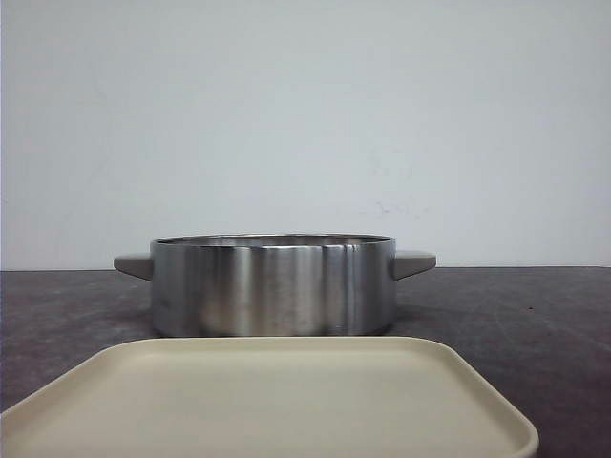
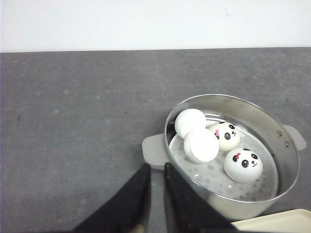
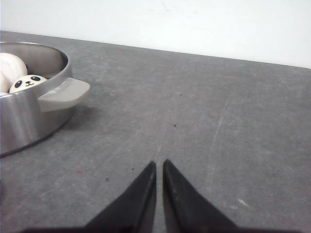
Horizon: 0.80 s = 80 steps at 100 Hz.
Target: Steam buns
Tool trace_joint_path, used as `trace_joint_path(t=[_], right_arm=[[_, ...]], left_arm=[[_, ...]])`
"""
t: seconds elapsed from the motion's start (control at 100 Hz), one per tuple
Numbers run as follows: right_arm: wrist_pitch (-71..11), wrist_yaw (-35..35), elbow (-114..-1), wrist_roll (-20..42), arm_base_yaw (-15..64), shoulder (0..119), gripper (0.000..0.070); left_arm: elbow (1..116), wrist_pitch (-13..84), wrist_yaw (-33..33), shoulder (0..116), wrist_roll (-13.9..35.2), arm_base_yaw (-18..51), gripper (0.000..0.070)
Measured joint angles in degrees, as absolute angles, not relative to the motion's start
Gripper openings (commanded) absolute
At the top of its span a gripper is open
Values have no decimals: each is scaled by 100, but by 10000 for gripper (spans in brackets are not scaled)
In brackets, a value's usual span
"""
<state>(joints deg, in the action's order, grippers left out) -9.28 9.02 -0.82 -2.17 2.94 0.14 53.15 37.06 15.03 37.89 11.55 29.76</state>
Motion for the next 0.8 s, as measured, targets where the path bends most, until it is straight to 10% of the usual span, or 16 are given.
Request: trace_joint_path(t=[0.8], right_arm=[[-926,902,-82,-217,294,14,15]], left_arm=[[5103,3760,1752,2467,392,2180,0]])
